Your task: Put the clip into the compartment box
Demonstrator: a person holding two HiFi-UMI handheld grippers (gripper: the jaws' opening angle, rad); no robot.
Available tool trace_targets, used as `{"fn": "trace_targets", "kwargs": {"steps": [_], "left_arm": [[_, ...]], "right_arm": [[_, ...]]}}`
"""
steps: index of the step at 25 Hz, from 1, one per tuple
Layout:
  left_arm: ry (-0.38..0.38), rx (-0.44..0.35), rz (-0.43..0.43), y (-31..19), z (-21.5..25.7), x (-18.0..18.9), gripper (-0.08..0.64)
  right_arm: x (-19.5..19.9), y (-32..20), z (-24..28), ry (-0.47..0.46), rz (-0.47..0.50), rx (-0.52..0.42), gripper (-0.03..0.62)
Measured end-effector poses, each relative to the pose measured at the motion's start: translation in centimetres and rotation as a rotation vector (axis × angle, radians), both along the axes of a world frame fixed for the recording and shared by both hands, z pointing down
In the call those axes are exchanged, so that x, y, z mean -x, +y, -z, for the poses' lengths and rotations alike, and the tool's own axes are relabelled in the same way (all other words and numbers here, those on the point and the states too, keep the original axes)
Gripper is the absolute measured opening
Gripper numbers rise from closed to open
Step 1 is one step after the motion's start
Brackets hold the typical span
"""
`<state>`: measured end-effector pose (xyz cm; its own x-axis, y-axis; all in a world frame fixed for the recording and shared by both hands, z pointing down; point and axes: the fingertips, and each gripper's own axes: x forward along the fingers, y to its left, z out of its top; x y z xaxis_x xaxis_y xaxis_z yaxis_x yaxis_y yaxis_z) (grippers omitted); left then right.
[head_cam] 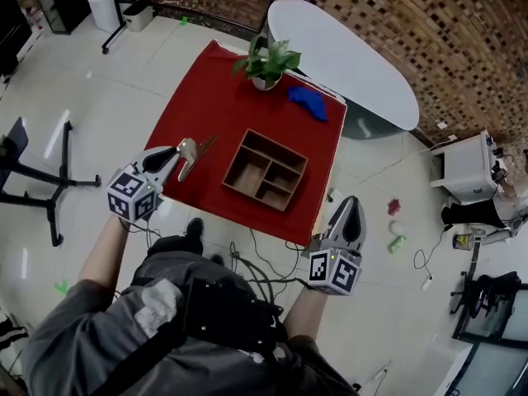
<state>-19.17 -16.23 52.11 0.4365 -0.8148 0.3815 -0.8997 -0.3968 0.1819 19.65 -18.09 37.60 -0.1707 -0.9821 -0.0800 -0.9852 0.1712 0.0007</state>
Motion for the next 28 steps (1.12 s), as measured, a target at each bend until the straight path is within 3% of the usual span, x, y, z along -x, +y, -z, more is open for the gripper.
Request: {"fn": "trace_targets", "kwargs": {"steps": [3,10,23,28], "left_arm": [[-0.041,0.068,-0.044,-2.4,-3.1,0.8,0.148],[-0.188,0.261,-0.134,-7.0,-9.9,2.5,0.193],[-0.161,0.495,-0.319,-10.4,-14.7,1.7,0.191],[-0.108,0.588,-0.393,-10.3,-15.1,0.8,0.14]], "right_arm": [[0.9,-1.7,-1.1,0.008,-0.018,0.019,0.026],[2.6,-5.6,-2.4,0.028,-0.053,0.048,0.026],[4.3,-9.0,-3.5,0.036,-0.109,0.057,0.026],[4.7,-9.1,-4.3,0.033,-0.121,0.066,0.026]]}}
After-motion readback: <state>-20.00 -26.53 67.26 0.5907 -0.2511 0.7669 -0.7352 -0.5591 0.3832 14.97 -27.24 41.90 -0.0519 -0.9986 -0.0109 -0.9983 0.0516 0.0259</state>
